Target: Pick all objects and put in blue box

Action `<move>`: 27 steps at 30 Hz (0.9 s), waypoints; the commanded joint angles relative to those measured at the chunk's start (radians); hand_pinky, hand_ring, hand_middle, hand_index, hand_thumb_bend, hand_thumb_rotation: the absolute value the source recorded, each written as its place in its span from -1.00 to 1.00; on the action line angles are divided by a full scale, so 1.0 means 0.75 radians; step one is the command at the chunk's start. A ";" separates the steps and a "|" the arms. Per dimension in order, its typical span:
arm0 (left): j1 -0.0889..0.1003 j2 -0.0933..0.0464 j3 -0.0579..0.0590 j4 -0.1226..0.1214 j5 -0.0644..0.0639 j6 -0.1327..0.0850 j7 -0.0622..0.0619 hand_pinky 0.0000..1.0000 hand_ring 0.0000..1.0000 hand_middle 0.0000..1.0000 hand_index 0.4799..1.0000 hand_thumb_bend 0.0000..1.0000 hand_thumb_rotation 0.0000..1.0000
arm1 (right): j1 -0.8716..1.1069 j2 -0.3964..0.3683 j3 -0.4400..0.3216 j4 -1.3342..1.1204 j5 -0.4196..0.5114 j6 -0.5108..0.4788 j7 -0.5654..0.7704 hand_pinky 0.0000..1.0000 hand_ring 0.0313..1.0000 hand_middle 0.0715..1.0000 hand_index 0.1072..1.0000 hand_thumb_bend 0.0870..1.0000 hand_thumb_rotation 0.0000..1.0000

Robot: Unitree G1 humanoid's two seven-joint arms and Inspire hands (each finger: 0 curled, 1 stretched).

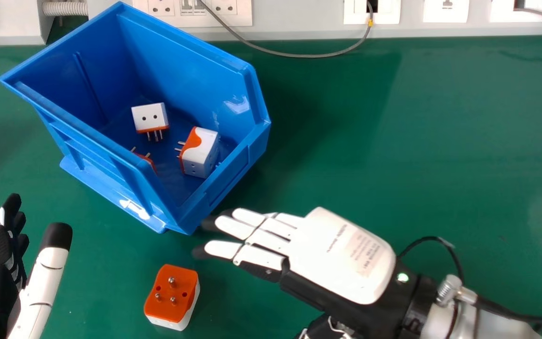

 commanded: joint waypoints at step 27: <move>-0.016 0.007 0.022 -0.032 0.025 0.033 0.014 1.00 1.00 1.00 1.00 0.52 0.65 | -0.428 0.232 0.289 0.199 -0.033 -0.037 0.306 0.96 1.00 1.00 1.00 0.03 -0.38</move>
